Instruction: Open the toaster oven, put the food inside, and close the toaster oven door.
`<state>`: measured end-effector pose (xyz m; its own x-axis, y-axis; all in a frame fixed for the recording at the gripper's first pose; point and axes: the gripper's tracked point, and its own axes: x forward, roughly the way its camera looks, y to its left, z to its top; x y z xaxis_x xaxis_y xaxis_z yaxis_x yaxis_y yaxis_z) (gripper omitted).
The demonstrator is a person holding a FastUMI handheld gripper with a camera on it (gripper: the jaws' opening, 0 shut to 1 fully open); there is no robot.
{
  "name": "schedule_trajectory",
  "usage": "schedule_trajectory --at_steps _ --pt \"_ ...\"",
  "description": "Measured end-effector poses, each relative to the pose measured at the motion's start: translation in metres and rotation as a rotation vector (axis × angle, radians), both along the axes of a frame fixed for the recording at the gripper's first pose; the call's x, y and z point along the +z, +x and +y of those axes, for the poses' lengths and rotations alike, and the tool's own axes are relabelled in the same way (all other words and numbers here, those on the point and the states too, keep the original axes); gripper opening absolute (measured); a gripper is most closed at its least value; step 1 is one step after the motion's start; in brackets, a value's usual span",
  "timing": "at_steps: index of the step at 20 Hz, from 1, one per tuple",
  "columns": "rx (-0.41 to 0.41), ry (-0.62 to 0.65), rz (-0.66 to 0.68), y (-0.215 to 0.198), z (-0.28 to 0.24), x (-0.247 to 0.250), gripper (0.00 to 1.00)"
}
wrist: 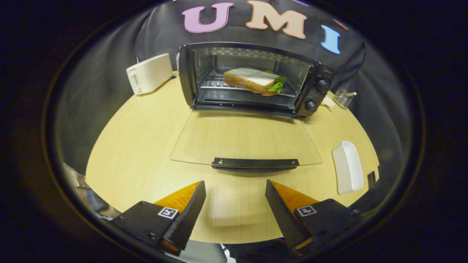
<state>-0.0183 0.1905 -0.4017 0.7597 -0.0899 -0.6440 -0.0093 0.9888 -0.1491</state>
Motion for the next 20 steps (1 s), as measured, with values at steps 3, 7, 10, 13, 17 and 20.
schedule_trajectory --at_steps 3,7,10,13,17,20 --pt "-0.031 -0.037 0.036 0.006 -0.003 -0.013 1.0" --pt "-0.057 -0.058 0.047 0.017 -0.002 -0.017 1.0" --pt "-0.088 -0.061 0.03 0.029 -0.002 -0.011 1.0" --pt "-0.107 -0.071 0.036 0.029 -0.002 -0.012 1.0" --pt "-0.115 -0.069 0.005 0.029 0.0 0.004 1.0" --pt "-0.118 -0.092 -0.024 0.031 0.0 0.025 1.0"
